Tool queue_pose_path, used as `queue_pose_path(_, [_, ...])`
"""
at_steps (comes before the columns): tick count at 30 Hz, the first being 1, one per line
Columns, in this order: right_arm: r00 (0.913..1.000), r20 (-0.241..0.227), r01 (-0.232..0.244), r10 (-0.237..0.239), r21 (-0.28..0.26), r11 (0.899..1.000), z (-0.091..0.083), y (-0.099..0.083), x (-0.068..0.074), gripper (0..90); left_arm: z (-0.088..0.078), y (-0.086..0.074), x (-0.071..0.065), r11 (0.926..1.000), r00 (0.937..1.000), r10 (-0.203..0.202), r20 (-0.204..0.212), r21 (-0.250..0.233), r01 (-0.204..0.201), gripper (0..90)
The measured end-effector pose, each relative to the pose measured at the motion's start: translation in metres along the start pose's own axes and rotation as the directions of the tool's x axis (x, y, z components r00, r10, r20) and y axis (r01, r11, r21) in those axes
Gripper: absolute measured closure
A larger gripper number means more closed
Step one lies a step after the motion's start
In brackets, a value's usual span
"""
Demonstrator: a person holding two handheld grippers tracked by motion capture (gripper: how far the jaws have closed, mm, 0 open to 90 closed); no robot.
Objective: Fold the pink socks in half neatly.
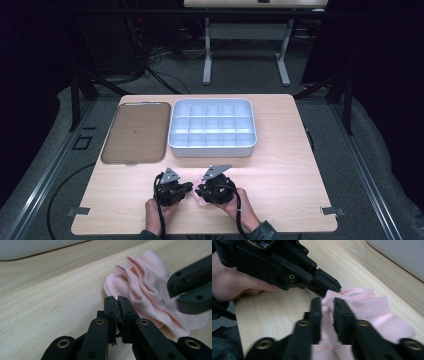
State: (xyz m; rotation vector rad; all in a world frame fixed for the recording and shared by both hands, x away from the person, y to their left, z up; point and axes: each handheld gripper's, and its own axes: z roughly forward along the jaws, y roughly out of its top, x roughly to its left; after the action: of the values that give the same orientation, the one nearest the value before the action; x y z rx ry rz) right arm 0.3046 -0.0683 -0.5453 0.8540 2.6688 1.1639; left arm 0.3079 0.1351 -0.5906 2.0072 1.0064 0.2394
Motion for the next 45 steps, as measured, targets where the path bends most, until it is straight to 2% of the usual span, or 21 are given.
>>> queue_pose_path(2, [0.9999,-0.015,-0.007,0.006,-0.034,0.999,-0.010,-0.001,-0.004,64.1,0.000,0.000,0.000,1.0000,1.0000,-0.001,0.000,0.001,0.001,85.8])
queue_pose_path(4, [0.9998,-0.009,-0.019,0.018,-0.050,0.999,-0.015,-0.001,-0.008,62.8,0.000,0.000,0.000,1.0000,1.0000,0.008,-0.001,0.001,-0.008,85.8])
queue_pose_path(5, [0.9977,0.042,-0.052,0.054,-0.048,0.997,-0.021,0.000,-0.017,62.4,0.000,0.000,0.000,1.0000,1.0000,0.000,0.000,0.000,0.000,85.8])
queue_pose_path(6, [0.9957,0.062,-0.066,0.069,-0.043,0.997,-0.021,0.001,-0.021,62.2,0.000,0.000,0.000,1.0000,1.0000,0.000,0.000,0.000,0.000,85.8])
queue_pose_path(9, [0.9938,0.068,-0.088,0.087,0.006,0.996,-0.014,0.004,-0.028,57.7,0.000,0.000,0.000,1.0000,1.0000,0.000,-0.001,0.000,0.000,85.8])
queue_pose_path(12, [0.9939,0.081,-0.081,0.075,0.076,0.994,0.000,0.006,-0.031,53.4,0.000,0.000,0.000,1.0000,1.0000,0.000,-0.001,0.000,0.000,85.8])
queue_pose_path(15, [0.9927,0.103,-0.073,0.063,0.105,0.992,0.009,0.006,-0.031,57.0,0.000,0.000,0.000,1.0000,1.0000,0.008,-0.002,0.001,-0.008,85.6])
queue_pose_path(16, [0.9932,0.102,-0.068,0.056,0.115,0.991,0.013,0.005,-0.030,62.2,0.000,0.000,0.000,0.9999,0.9999,0.011,-0.003,0.002,-0.011,85.6])
queue_pose_path(17, [0.9935,0.108,-0.049,0.036,0.128,0.991,0.017,0.004,-0.027,73.6,0.000,0.000,0.000,1.0000,0.9999,0.010,-0.004,0.001,-0.010,85.4])
queue_pose_path(19, [0.9933,0.114,-0.031,0.015,0.134,0.991,0.019,0.003,-0.025,81.7,0.000,0.000,0.000,1.0000,0.9999,0.009,-0.006,-0.001,-0.009,85.0])
queue_pose_path(20, [0.9933,0.114,-0.031,0.015,0.134,0.991,0.019,0.003,-0.025,81.7,0.000,0.000,0.000,1.0000,0.9999,0.009,-0.006,-0.001,-0.009,85.0])
queue_pose_path(21, [0.9919,0.127,-0.027,0.012,0.122,0.992,0.020,0.001,-0.023,86.8,0.000,0.000,-0.001,1.0000,1.0000,0.006,-0.006,-0.002,-0.006,85.0])
queue_pose_path(26, [0.9918,0.128,-0.023,0.008,0.116,0.993,0.017,0.001,-0.023,88.4,0.000,0.000,-0.001,1.0000,0.9999,0.009,-0.009,0.001,-0.009,85.0])
queue_pose_path(30, [0.9910,0.134,-0.010,0.000,0.078,0.997,0.008,0.003,-0.019,88.6,0.000,0.000,-0.001,1.0000,1.0000,0.006,-0.006,-0.001,-0.006,85.0])
queue_pose_path(31, [0.9899,0.141,-0.008,0.001,0.048,0.999,0.003,0.004,-0.017,88.5,0.000,0.000,-0.001,0.9999,0.9999,0.014,-0.009,-0.001,-0.014,85.0])
queue_pose_path(34, [0.9921,0.125,-0.001,-0.001,0.018,1.000,-0.001,0.005,-0.016,88.5,0.000,0.000,-0.001,1.0000,0.9999,0.008,-0.007,-0.001,-0.008,85.0])
queue_pose_path(38, [0.9934,0.110,0.027,-0.031,0.038,0.999,0.006,0.009,-0.014,88.3,0.000,0.000,-0.001,1.0000,1.0000,0.007,-0.007,-0.002,-0.007,85.0])
queue_pose_path(45, [0.9943,0.101,0.027,-0.035,0.075,0.997,0.024,0.005,-0.013,87.4,0.000,0.000,-0.001,1.0000,1.0000,0.007,-0.007,-0.002,-0.007,84.8])
